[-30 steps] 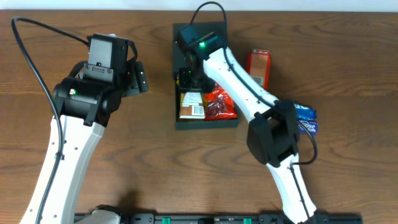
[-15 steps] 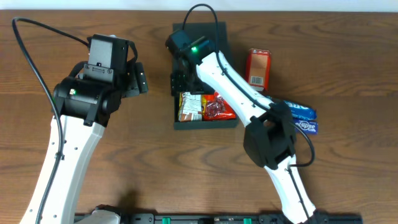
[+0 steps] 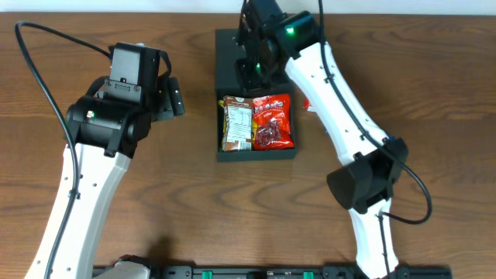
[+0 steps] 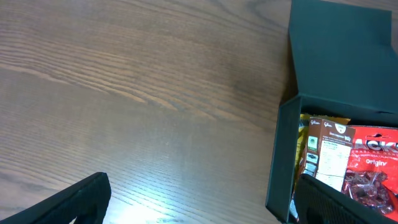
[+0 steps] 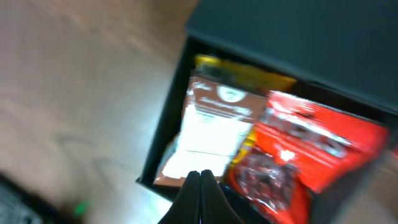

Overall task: Pack container
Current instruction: 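Lower the Pocky box into the black box and release it, then move the right gripper to the red Hello Panda box and grasp it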

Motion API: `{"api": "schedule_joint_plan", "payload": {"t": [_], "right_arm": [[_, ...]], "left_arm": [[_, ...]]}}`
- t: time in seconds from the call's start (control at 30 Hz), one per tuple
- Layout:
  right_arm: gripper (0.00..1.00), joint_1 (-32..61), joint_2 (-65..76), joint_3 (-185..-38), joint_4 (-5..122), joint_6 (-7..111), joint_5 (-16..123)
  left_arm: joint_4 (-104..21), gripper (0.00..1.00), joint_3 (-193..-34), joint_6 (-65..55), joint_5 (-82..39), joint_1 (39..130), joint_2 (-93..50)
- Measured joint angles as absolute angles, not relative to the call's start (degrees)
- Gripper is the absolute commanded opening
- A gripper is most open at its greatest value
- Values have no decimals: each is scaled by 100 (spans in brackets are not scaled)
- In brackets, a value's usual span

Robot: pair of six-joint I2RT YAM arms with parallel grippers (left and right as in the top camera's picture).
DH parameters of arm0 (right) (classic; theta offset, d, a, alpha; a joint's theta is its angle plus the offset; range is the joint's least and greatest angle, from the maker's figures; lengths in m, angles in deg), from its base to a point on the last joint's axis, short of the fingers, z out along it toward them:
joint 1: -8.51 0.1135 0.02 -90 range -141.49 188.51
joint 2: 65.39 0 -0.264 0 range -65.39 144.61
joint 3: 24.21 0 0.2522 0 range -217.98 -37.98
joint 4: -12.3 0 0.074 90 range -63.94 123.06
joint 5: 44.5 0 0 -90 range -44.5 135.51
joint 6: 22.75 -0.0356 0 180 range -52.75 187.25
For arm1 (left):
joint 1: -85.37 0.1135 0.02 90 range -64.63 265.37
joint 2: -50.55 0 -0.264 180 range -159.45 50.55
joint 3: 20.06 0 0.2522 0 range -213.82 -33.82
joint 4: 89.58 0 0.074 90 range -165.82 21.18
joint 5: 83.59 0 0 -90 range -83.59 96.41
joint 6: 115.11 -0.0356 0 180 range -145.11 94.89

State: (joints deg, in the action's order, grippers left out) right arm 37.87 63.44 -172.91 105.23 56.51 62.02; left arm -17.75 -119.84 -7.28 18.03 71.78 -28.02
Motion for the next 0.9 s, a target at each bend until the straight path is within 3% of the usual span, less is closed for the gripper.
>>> {"api": "schedule_joint_plan", "payload": {"t": [0.33,0.9], "right_arm": [[2,3757,6484,-15304,9365,6215,7435],[2,3881,6491,-14622,8314,6257,7692]], "left_arm": [[-1775,95,-11984,-728,1803,7178,-2802],[-1775,95,-11984,-709,1803,7178,-2802]]}}
